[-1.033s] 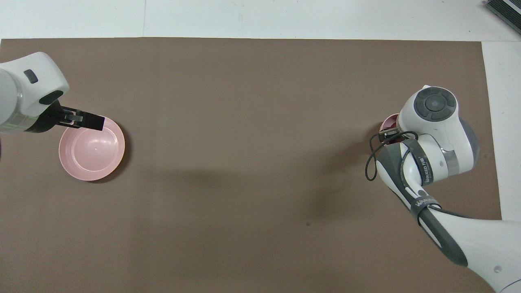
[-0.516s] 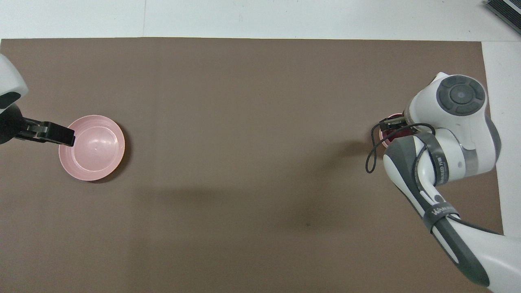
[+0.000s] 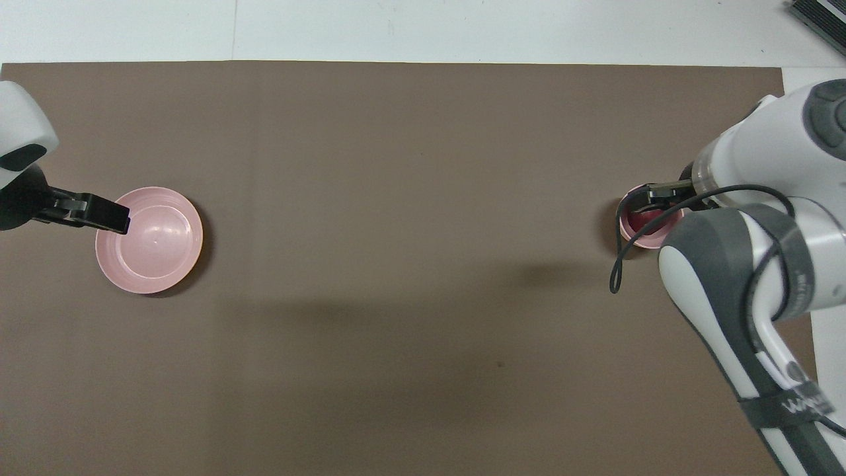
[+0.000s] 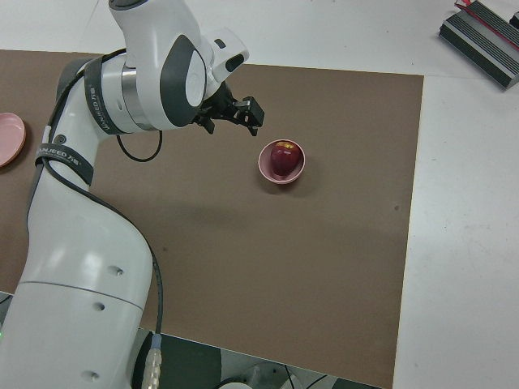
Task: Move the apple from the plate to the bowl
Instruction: 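Lower the apple into the pink cup and open the right gripper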
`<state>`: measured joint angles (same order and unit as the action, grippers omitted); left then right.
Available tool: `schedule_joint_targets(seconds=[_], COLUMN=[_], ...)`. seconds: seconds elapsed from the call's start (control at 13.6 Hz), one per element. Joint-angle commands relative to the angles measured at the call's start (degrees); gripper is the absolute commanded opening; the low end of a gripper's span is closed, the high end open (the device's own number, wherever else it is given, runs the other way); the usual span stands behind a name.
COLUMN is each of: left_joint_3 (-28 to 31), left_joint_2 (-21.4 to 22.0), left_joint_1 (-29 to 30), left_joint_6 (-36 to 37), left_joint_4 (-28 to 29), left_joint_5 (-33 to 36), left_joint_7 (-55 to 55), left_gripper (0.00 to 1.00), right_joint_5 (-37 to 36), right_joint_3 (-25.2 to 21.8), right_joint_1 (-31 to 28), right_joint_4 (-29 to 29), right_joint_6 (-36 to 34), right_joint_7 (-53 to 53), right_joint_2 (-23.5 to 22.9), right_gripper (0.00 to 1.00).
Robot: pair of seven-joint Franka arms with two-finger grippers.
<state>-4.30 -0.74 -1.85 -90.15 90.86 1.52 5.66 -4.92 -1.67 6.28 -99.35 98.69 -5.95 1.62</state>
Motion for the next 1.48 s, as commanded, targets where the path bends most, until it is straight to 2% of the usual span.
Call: schedule_joint_targets(seconds=[0.0,0.15,0.3,0.74,0.96,1.18,1.4], left_joint_3=[0.26,0.26,0.26,0.26,0.08,-0.01,-0.18], left_joint_2=[-0.49,-0.4,-0.22,-0.4,0.3,0.3,0.83], left_joint_1=[-0.26,-0.34,-0.35,-0.43,-0.35,-0.43,-0.43], left_joint_6=[-0.11,-1.85,-3.01,3.83,1.21,1.82,1.91], left_joint_4=[-1.04,0.71,1.6,-3.4,-1.48,-2.27,-2.01], left_joint_5=[-0.55,-0.55,-0.55,-0.38,-1.08,-1.25,-1.25], left_joint_7=[0.23,0.23,0.23,0.41,0.23,0.41,0.06], left_gripper=[1.0,1.0,1.0,1.0,1.0,1.0,1.0], right_joint_5=[2.54,2.63,2.72,2.54,2.54,2.63,7.9], right_joint_3=[-1.49,-2.64,-2.99,-3.08,-3.25,-3.61,-4.39], right_joint_1=[-1.79,-1.88,-1.88,-1.79,-1.88,-1.97,-2.76], right_joint_4=[-0.76,0.46,5.55,5.31,5.22,5.04,4.78], right_joint_6=[-4.02,-8.14,-14.82,-13.7,-14.49,-15.02,-15.37], right_joint_7=[3.49,4.2,4.28,4.11,4.2,4.2,4.1], right_joint_2=[3.82,5.66,5.85,6.2,6.46,6.55,6.73], right_gripper=[1.0,1.0,1.0,1.0,1.0,1.0,1.0])
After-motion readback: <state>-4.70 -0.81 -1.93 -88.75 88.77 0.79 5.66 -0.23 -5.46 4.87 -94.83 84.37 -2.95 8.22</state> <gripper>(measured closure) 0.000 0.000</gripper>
